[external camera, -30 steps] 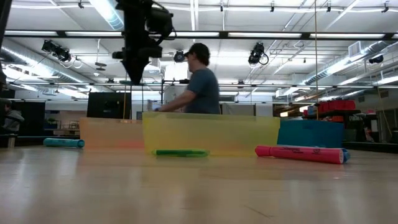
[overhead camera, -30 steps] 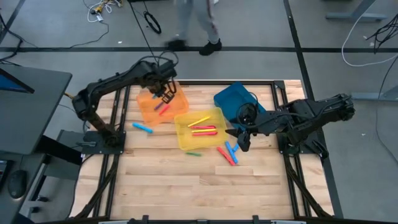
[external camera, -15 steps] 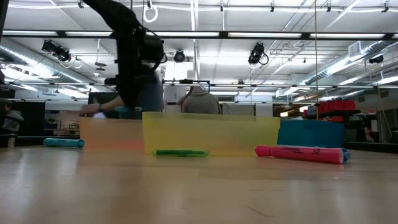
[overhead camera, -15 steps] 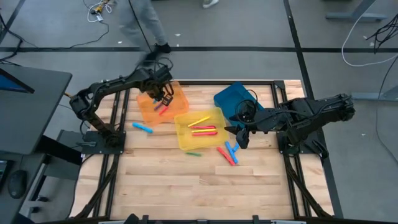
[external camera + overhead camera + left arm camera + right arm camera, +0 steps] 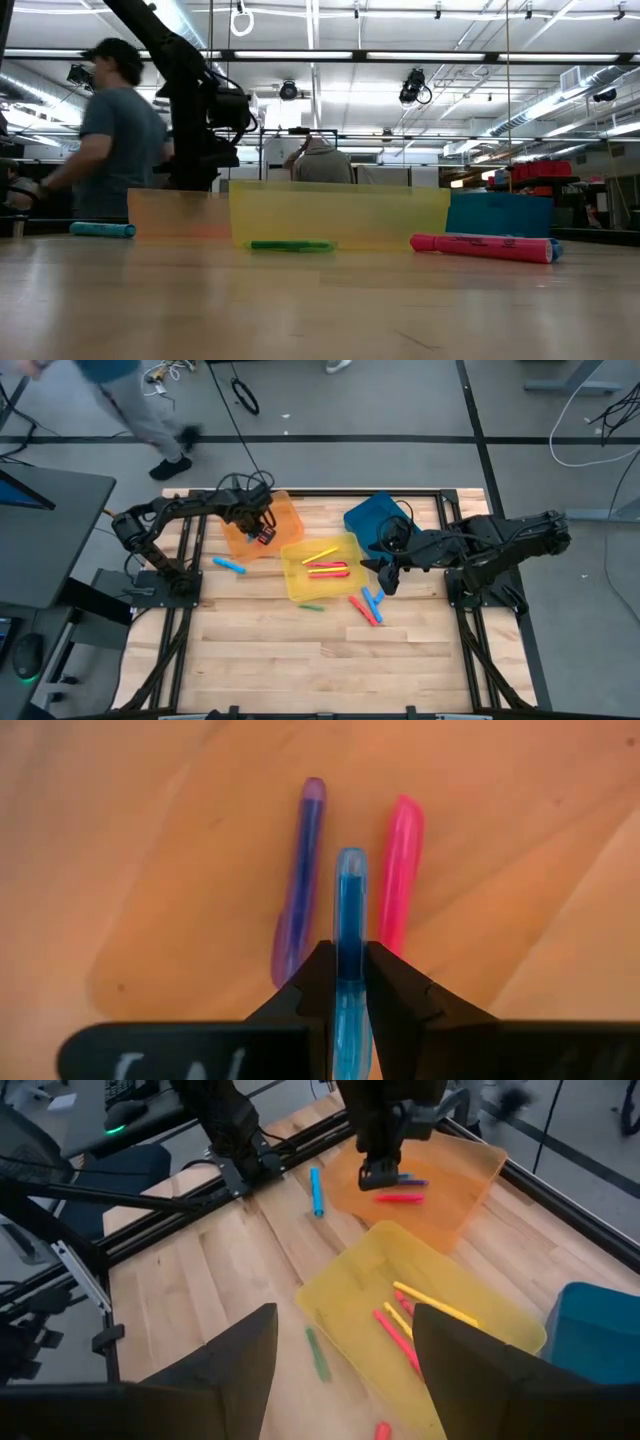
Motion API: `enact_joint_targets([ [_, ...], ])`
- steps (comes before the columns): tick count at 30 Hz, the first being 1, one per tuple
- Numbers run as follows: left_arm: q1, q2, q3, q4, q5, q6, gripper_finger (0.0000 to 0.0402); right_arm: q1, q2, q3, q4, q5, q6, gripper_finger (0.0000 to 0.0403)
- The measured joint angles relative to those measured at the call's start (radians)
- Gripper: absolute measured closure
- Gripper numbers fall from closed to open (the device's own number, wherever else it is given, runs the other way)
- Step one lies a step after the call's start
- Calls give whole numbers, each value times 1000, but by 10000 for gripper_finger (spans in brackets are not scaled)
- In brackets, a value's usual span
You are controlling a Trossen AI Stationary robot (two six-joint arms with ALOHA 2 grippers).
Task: Pick & Place Markers
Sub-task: Put the blue pen into the orange bin, then put the green pen into the orange bin
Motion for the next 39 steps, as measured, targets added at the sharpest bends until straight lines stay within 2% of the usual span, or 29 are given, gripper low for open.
enact_joint_targets([
  [14, -2, 8, -43, 46, 11, 28, 341, -1, 0, 0, 1, -5, 3, 167],
  [17, -5, 8, -43, 51, 30, 44, 324, -1, 0, 0, 2, -5, 3, 167],
  [28, -26, 8, -37, 35, -3, 43, 240, -1, 0, 0, 2, -5, 2, 167],
  [33, -43, 4, 32, -40, -23, 51, 232, -1, 0, 0, 1, -6, -4, 167],
  [39, -109, -55, 197, -174, -71, 88, 254, -1, 0, 0, -13, -7, -3, 167],
])
